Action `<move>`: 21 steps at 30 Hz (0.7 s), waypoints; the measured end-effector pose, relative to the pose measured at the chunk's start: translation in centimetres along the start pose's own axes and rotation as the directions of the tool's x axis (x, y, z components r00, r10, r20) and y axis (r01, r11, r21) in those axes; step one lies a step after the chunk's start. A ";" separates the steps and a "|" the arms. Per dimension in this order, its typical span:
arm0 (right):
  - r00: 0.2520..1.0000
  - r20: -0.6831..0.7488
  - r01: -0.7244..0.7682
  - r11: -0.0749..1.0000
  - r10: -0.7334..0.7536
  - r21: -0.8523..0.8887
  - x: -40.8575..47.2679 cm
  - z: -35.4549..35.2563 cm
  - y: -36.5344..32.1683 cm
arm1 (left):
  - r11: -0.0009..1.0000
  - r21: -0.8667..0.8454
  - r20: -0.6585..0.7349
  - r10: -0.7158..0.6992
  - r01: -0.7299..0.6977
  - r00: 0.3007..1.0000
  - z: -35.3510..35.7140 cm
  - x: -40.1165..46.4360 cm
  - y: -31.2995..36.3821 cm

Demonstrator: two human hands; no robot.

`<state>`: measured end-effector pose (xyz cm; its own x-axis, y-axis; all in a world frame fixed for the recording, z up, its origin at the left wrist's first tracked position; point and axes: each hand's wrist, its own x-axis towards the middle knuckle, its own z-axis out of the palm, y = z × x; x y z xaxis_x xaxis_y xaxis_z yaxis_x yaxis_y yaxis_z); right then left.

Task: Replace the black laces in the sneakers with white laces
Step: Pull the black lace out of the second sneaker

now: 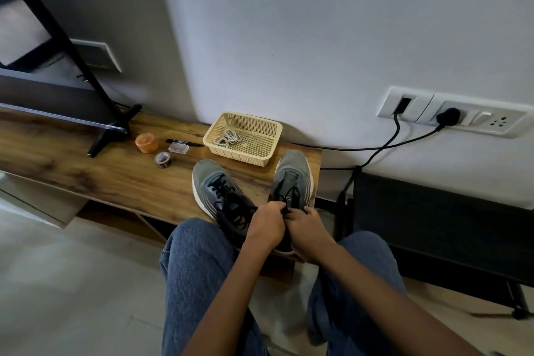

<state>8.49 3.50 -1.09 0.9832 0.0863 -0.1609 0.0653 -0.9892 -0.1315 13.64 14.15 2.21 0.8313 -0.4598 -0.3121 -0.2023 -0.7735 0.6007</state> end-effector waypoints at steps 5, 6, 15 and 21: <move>0.952 -0.305 -0.013 1.000 0.020 0.024 -0.2 -1.6 0.2 | 0.997 -0.064 -0.121 0.036 -0.044 0.992 -0.1 -0.6 0.1; 0.900 -0.425 -0.056 0.993 0.094 0.101 -0.5 -1.7 0.2 | 0.997 -0.055 -0.186 0.042 -0.053 0.982 -0.1 -0.7 0.0; 0.826 0.069 -0.406 0.507 0.559 0.760 -2.4 -0.1 0.8 | 0.914 0.393 -0.298 0.022 0.102 0.954 0.5 -1.9 -1.2; 0.722 -0.181 -0.260 0.505 0.667 0.823 -1.2 -1.2 -0.3 | 0.912 0.406 -0.257 0.054 0.057 0.965 0.9 -1.8 -0.3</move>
<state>7.44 3.58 0.30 0.7848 -0.6192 -0.0269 -0.3630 -0.4240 -0.8297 11.73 14.81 1.92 0.9242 -0.3734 -0.0799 -0.3472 -0.9087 0.2317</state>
